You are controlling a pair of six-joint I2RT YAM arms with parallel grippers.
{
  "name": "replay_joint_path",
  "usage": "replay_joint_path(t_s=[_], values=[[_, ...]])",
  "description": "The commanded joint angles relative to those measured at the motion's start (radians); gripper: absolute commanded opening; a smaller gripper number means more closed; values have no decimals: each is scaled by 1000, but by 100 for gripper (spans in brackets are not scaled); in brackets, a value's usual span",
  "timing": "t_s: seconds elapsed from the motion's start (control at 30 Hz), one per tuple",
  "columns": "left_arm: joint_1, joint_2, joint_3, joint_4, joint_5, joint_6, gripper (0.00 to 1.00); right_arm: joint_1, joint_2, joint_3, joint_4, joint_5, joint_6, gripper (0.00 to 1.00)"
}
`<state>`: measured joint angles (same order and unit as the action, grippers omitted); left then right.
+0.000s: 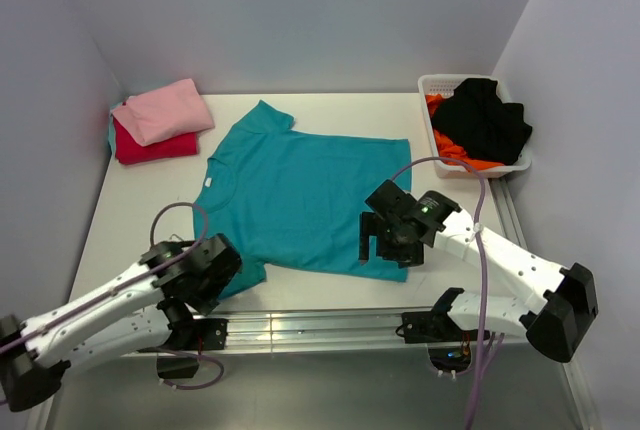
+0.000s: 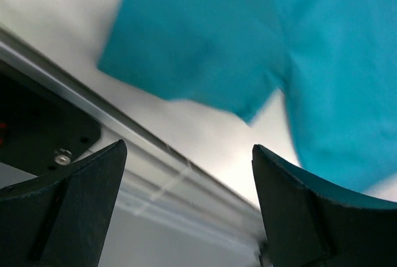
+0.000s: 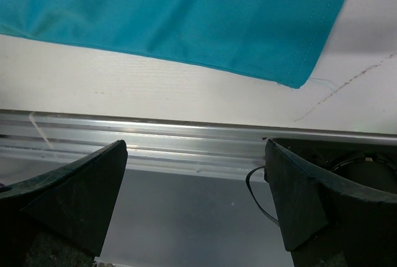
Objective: Fold and stack the t-shirts
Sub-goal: Grap the side of the flattened tshirt closest away from the robot with both arms
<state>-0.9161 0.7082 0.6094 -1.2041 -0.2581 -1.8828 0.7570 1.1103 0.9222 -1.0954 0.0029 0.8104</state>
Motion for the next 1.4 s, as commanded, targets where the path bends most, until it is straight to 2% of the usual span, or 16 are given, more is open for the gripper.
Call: replay_joint_path(t_s=[0.0, 0.03, 0.07, 0.13, 0.2, 0.3, 0.43, 0.6, 0.77, 0.8, 0.83, 0.93, 1.03, 1.07, 1.23, 1.37], values=[[-3, 163, 20, -106, -84, -76, 90, 5, 14, 38, 20, 2, -28, 99], [2, 259, 47, -69, -98, -69, 90, 5, 23, 38, 19, 3, -34, 99], [3, 304, 58, -19, -96, 29, 90, 5, 26, 40, 20, 2, -39, 99], [46, 428, 52, 88, -34, 123, 91, 7, 37, 43, 23, 2, -46, 99], [66, 482, 49, 159, -17, 180, 90, 5, 40, 46, 26, 2, -54, 99], [68, 447, 27, 189, -24, 174, 89, 5, 54, 56, 20, 2, -66, 99], [94, 360, -98, 264, 26, 172, 86, 4, 68, 60, 20, 8, -77, 100], [111, 395, -183, 325, 60, 197, 81, 5, 89, 58, 22, 16, -91, 100], [108, 467, -152, 324, 53, 209, 68, 4, 100, 49, 32, 19, -91, 100], [106, 476, -148, 324, 48, 212, 62, 5, 102, 44, 32, 19, -88, 100], [106, 491, -140, 325, 48, 215, 50, 4, 106, 43, 32, 22, -86, 100], [109, 510, -128, 328, 45, 229, 34, 4, 105, 38, 34, 32, -74, 100], [129, 524, -119, 336, 43, 255, 6, 4, 95, 7, 57, 52, -39, 100], [135, 527, -114, 340, 43, 273, 1, 4, 91, -26, 72, 42, -21, 100], [154, 560, -70, 330, 31, 309, 0, -21, 57, -152, 193, 2, 67, 99], [169, 554, -59, 334, 33, 346, 0, -128, 39, -273, 223, -52, 150, 96]])
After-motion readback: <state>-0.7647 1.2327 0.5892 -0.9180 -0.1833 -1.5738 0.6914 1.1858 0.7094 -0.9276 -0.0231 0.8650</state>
